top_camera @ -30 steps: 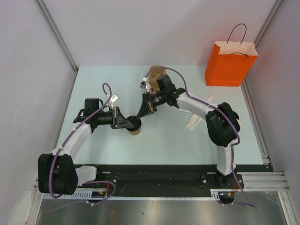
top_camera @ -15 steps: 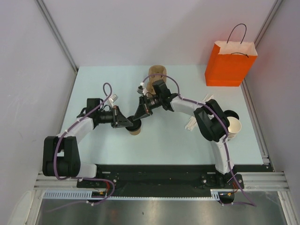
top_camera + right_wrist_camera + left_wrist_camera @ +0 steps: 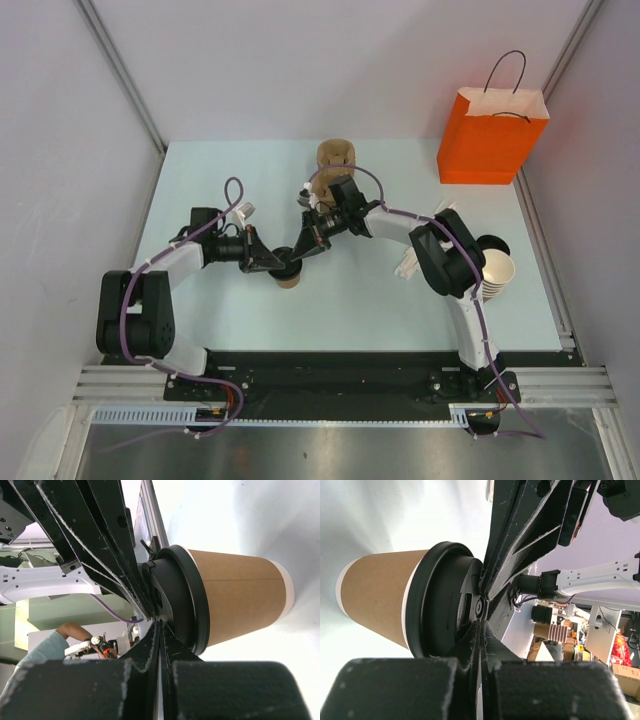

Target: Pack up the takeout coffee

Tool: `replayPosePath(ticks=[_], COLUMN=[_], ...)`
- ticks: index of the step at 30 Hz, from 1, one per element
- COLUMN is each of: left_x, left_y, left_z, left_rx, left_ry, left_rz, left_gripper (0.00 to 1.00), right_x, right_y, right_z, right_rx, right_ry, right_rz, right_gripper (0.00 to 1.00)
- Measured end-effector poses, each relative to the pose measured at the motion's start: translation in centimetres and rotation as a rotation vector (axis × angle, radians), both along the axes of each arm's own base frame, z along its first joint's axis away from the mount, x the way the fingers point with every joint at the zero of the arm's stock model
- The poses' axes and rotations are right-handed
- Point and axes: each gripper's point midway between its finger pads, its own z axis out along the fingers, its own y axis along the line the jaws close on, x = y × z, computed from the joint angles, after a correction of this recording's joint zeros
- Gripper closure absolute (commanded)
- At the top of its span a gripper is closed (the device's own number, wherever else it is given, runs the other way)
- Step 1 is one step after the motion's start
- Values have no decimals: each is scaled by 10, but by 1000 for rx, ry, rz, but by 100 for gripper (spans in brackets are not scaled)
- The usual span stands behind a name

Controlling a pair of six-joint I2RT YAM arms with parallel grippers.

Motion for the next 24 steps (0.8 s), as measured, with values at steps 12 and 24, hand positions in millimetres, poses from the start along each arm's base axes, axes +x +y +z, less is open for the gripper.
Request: replayPosePath(ticks=[12, 24], left_x=[1, 3], left_y=[0, -1], left_z=[-5, -10], left_rx=[-5, -64], left_ry=[50, 150], left_rz=[-6, -27], left_gripper=[100, 100], right_x=[0, 1], right_y=[-4, -2], right_z=[-2, -1], right_rx=[-3, -16], right_ry=[-26, -30], right_rz=[16, 10], right_gripper=[100, 100])
